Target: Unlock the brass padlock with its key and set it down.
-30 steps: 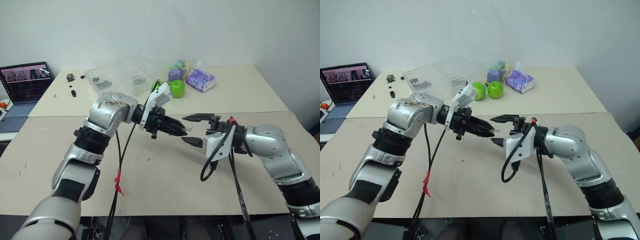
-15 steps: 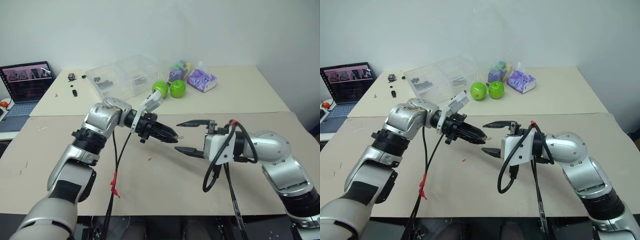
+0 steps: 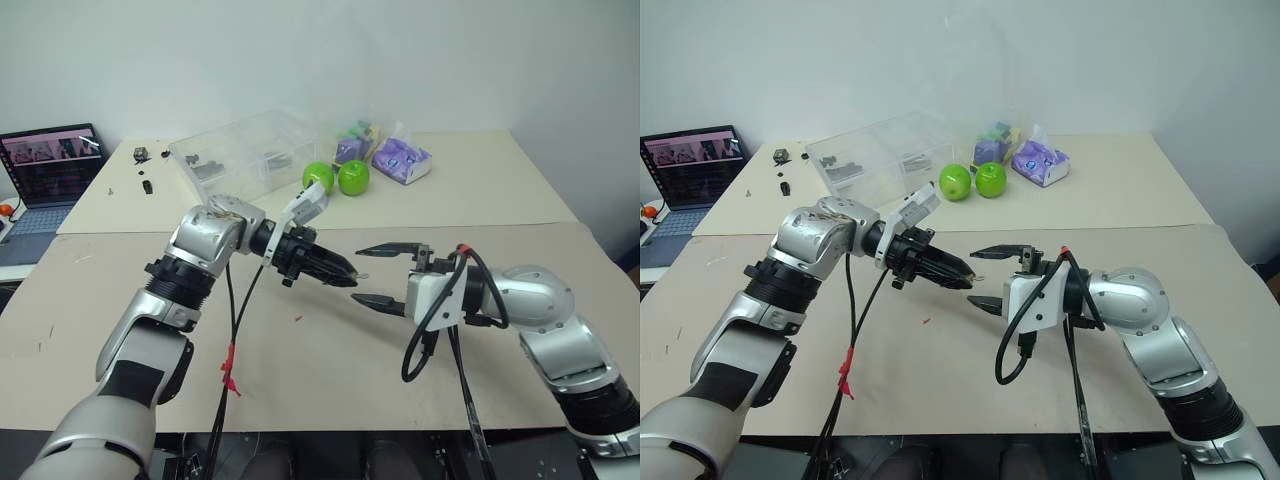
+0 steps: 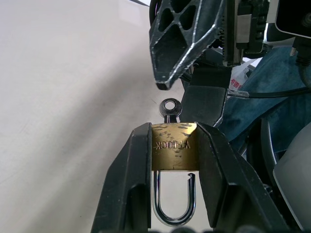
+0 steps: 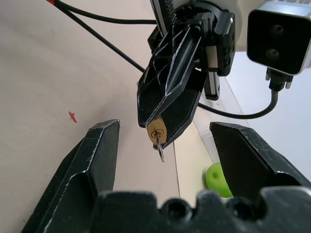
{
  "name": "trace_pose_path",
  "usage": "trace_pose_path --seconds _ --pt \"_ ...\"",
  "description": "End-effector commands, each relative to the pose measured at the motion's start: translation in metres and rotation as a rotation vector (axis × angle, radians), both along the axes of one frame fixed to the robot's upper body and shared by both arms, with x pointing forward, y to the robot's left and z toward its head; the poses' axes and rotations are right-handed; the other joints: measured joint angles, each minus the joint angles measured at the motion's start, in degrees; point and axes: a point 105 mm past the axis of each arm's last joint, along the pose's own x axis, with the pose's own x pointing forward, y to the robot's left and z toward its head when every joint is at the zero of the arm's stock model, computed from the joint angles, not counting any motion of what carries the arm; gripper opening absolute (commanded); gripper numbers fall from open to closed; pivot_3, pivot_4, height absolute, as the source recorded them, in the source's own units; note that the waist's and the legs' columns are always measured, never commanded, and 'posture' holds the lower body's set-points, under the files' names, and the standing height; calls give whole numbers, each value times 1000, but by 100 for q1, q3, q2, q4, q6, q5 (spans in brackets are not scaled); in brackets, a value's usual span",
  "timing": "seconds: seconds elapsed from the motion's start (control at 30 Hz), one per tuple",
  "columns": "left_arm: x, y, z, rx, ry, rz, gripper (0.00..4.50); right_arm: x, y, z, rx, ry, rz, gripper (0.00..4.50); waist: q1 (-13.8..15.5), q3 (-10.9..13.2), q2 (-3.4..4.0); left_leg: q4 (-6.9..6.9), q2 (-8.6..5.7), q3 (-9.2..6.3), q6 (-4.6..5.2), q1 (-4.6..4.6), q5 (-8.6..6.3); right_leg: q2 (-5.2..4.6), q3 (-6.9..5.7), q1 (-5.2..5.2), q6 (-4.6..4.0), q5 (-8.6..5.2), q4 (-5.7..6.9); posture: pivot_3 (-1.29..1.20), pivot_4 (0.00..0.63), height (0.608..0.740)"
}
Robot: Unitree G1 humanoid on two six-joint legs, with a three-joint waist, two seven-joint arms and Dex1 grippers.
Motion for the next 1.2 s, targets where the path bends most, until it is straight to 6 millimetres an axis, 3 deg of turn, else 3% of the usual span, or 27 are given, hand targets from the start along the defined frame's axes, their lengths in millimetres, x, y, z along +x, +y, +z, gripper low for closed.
trace_pose_path --seconds 0.03,0.13,0.3,0.93,0.97,1.0,1.2 --pt "-1 -2 18 -32 -49 -13 819 -2 2 10 31 -57 13 3327 1 0 0 0 0 0 0 0 0 0 0 0 0 0 0 0 150 740" --pt "-1 -3 17 -30 -49 -10 819 -2 3 11 40 -58 16 2555 0 0 0 0 0 0 0 0 0 0 0 0 0 0 0 0 150 740" --pt "0 -5 17 -31 -47 -7 819 -2 5 11 49 -57 13 701 0 0 0 0 0 0 0 0 0 0 0 0 0 0 -1 0 150 740" --pt "-3 -7 20 -31 -39 -21 819 6 10 8 69 -77 -2 701 -5 0 0 -1 0 -1 0 1 0 0 0 0 0 0 0 0 150 740" --pt "-3 -6 20 -31 -39 -20 819 6 10 9 70 -82 -4 1301 -4 0 0 -1 -1 -1 0 1 0 0 0 0 0 0 0 0 150 740" --pt "-3 -6 20 -31 -38 -20 819 7 10 9 69 -86 -5 1473 -1 0 0 -1 -1 -1 0 1 0 0 0 0 0 0 0 0 150 740" --pt "-3 -7 19 -32 -38 -17 819 7 11 11 70 -92 -4 1473 -13 0 0 -1 -1 -1 0 1 0 0 0 -1 0 0 0 0 150 740"
